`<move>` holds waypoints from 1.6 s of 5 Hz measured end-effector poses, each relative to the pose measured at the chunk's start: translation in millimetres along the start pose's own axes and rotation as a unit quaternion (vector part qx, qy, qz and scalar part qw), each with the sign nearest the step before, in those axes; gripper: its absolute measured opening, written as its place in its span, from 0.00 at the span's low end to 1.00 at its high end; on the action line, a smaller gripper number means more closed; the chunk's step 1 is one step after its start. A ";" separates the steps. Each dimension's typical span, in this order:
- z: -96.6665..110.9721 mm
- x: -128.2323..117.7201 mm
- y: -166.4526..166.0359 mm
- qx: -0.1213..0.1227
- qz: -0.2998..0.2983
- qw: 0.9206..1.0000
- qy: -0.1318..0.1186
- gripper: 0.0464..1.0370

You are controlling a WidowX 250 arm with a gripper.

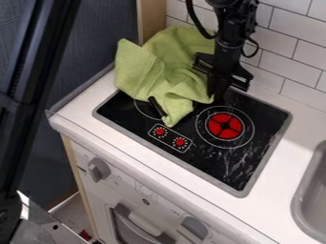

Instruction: Move the cloth from left stove to the right stove

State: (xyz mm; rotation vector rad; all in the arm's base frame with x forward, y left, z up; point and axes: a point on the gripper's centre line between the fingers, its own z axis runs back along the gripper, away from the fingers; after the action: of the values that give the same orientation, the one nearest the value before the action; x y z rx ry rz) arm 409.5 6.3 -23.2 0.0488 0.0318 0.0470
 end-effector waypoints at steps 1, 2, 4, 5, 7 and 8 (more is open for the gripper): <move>3.5 -13.7 -14.1 -0.013 -0.006 0.999 0.045 0.01; 26.6 -24.5 -42.9 -0.034 0.022 0.999 0.014 0.01; 38.1 -35.4 -120.4 -0.078 0.040 0.995 -0.052 0.01; 52.7 -23.0 -145.5 -0.090 0.025 0.992 -0.079 0.01; 19.9 -9.0 -171.3 -0.100 0.029 0.994 -0.024 0.02; 3.4 -27.5 -174.8 -0.131 0.034 0.991 -0.013 0.15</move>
State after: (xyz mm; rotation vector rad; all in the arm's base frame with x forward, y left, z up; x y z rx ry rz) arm 390.3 -169.5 -27.6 -0.2129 -0.0024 0.1175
